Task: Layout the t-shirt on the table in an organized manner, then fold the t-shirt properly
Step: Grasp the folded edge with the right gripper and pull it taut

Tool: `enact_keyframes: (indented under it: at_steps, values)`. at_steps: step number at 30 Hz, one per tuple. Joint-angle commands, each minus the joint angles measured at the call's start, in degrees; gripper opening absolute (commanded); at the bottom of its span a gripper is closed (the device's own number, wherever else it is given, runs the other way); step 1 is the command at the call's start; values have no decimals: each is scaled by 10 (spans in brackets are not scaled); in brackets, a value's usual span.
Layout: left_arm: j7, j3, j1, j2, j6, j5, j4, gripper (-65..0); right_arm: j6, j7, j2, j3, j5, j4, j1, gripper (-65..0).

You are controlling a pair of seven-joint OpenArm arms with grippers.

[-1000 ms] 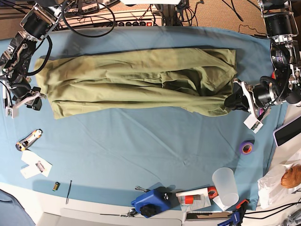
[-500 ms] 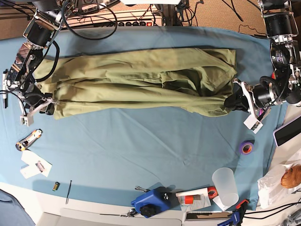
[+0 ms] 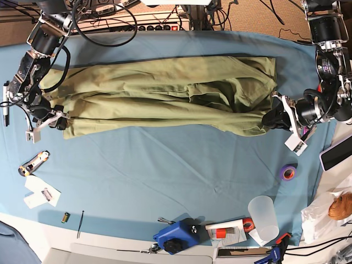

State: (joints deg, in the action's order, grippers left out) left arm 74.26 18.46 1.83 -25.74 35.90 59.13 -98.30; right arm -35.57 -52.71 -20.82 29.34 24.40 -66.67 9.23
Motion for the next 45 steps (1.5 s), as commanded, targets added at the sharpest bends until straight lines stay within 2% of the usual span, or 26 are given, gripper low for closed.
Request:
enact_keyframes:
  at_steps: [1, 3, 7, 8, 16, 21, 27, 30, 35, 39, 41, 45]
  values:
    - [-17, 5, 10, -7, 2, 10, -9, -650, -4, -21, -6, 0, -3, 0, 3, -461]
    - [-19, 5, 10, -6, 2, 10, -9, -650, -6, -28, -7, 0, 8, -1, 4, -484]
    - [-19, 5, 10, -6, 2, 9, -9, -650, -6, -49, -8, 0, 11, -1, 12, -643]
    - [-19, 5, 10, -6, 2, 9, -9, -650, -6, -52, -8, 0, 10, -1, 14, -650]
    - [-18, 5, 10, -6, 2, 9, -9, -650, -6, -57, -8, 0, -6, -72, 16, -650]
    - [-17, 5, 10, -6, 2, 9, -9, -650, -5, -82, -8, 0, -7, -140, 16, -650]
    - [-10, 5, 10, -6, 2, 9, -9, -650, 3, -81, -8, 0, -24, -147, 14, -650]
    - [-10, 5, 8, -6, 2, 9, -9, -650, 17, -82, -8, 0, -30, -147, 11, -650]
    - [-10, 5, 9, -6, 2, 9, -9, -650, 12, -92, -8, 0, -29, -147, 11, -650]
    - [-10, 5, 9, -6, 2, 9, -9, -650, 5, -94, -8, 0, -28, -147, 11, -457]
    - [-11, 5, 9, -6, 2, 9, -9, -650, 5, -94, -7, -1, -28, -147, 11, -432]
    - [-13, 5, 9, -6, 2, 10, -9, -650, 5, -92, -4, -5, -26, -145, 11, -432]
